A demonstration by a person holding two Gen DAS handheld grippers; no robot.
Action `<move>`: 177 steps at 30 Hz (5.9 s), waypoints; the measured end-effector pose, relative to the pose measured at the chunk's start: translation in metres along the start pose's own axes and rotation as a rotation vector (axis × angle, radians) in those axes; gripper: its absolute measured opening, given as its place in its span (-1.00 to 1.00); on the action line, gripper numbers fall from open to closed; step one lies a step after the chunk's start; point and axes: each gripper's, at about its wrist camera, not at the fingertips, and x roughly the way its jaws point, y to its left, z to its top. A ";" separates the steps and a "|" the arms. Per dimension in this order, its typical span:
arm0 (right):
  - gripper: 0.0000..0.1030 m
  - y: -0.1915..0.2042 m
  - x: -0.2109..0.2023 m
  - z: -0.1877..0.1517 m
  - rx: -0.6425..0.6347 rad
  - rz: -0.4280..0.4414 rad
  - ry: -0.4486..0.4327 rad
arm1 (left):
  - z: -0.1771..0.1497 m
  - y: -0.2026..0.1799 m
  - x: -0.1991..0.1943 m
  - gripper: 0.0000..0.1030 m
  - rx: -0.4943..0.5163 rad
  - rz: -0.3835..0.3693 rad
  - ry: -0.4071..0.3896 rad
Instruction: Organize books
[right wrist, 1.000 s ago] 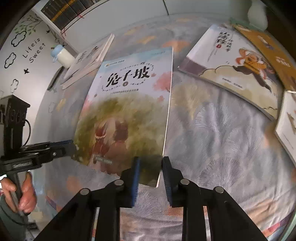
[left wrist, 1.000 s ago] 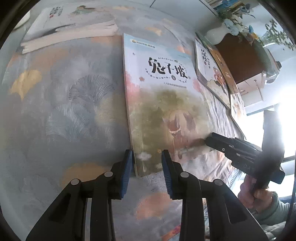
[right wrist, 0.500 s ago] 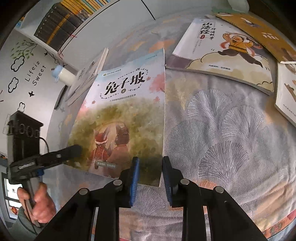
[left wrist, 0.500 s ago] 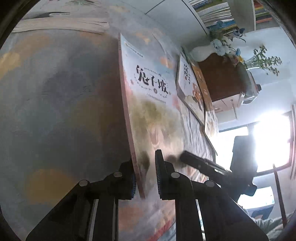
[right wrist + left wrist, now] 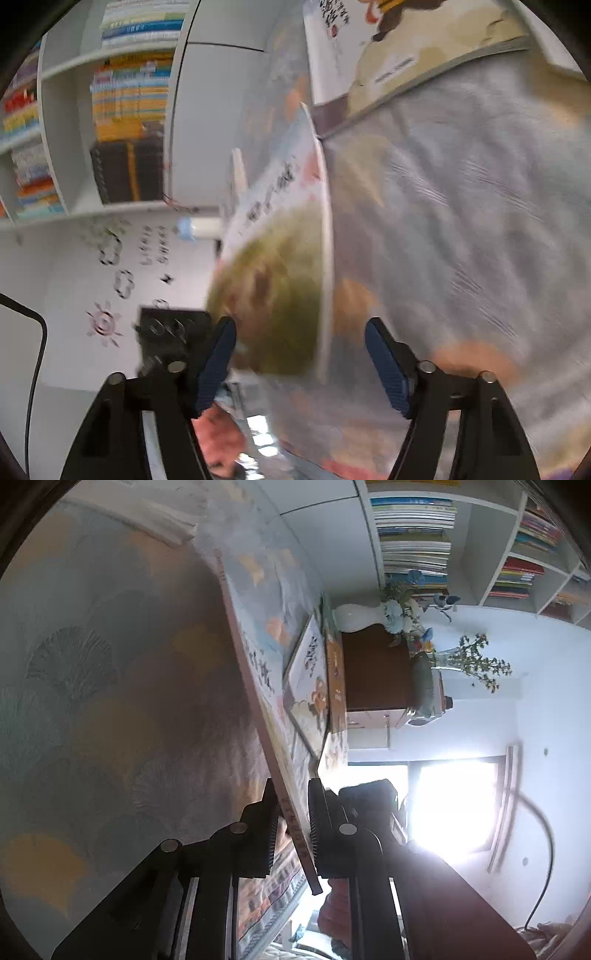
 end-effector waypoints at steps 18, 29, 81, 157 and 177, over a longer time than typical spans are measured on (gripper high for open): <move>-0.55 0.156 0.059 -0.075 -1.037 -0.655 0.019 | 0.005 -0.049 -0.015 -0.75 0.398 0.374 0.029; -0.50 0.241 0.106 -0.025 -1.185 -0.551 -0.037 | 0.064 -0.072 -0.096 -0.62 0.452 0.431 -0.240; 0.17 0.188 0.149 0.038 -0.813 -0.627 0.055 | 0.072 -0.018 -0.154 -0.56 0.299 0.625 -0.308; 0.06 0.075 0.017 0.061 -0.790 -0.752 0.109 | 0.016 -0.048 0.061 -0.41 0.230 0.714 -0.033; -0.30 0.073 0.044 -0.043 -0.662 -0.730 0.017 | -0.030 -0.018 0.009 -0.41 0.309 0.665 0.019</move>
